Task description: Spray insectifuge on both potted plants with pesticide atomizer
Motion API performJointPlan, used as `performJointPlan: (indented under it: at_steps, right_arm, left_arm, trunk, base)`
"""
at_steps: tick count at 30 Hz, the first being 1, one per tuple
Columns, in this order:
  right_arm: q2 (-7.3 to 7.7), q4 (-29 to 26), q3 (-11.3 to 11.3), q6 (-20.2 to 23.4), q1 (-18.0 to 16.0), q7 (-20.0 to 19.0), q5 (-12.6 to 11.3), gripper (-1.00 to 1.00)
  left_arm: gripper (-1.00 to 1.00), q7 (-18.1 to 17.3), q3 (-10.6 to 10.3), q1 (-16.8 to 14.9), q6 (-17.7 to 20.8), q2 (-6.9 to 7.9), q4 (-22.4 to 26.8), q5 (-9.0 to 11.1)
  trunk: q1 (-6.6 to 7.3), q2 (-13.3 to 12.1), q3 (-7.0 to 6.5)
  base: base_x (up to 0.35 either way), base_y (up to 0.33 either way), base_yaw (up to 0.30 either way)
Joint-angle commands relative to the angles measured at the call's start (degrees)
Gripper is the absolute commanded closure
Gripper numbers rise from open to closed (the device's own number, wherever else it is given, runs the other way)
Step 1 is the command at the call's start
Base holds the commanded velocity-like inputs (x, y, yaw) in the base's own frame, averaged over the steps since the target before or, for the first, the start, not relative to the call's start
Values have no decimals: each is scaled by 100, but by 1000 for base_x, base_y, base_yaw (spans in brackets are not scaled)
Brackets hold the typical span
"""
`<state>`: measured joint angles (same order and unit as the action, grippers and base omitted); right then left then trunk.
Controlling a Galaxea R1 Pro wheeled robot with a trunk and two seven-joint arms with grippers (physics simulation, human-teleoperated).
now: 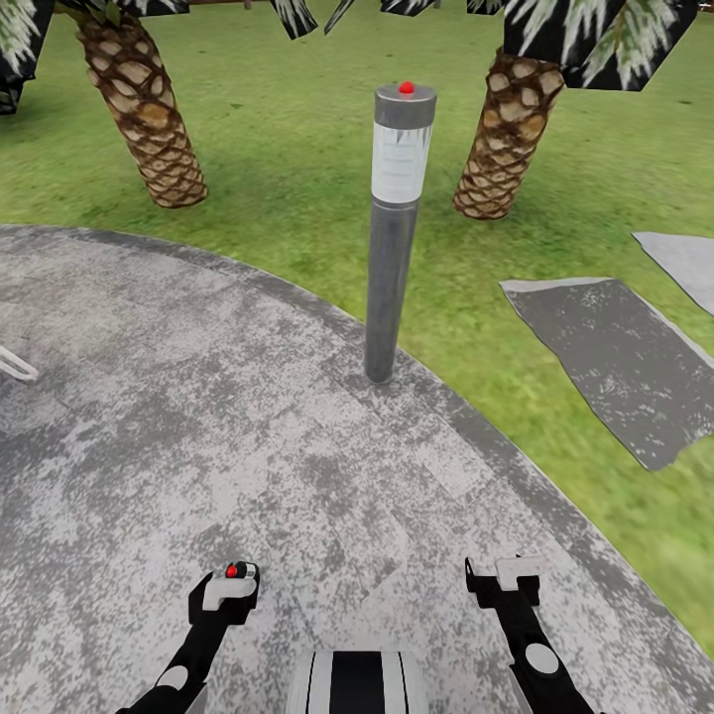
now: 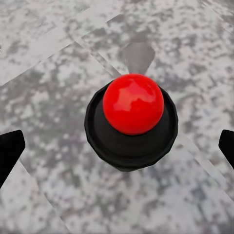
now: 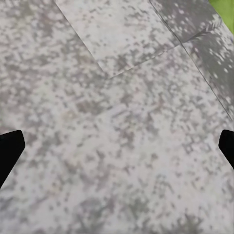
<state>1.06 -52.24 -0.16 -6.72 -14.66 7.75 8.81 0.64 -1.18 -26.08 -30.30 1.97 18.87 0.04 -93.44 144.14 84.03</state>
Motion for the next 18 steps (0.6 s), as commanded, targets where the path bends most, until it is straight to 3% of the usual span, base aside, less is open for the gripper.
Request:
performJointPlan:
  at_steps: [1,17,18]
  right_arm:
    - [0,3,-1,-6,-2,25,60,-100]
    - [0,2,-1,-7,-2,25,60,-100]
    - [0,2,-1,-6,-2,25,60,-100]
  left_arm:
    - [-100,7,-10,-2,-16,1,-5,2]
    - [-100,7,-38,-2,-13,-11,31,-38]
    - [100,7,-36,-2,-14,-12,33,-38]
  trunk:
    - [1,1,3]
    - [1,1,3]
    - [1,1,3]
  base:
    - [0,0,0]
    - [0,0,0]
    - [0,0,0]
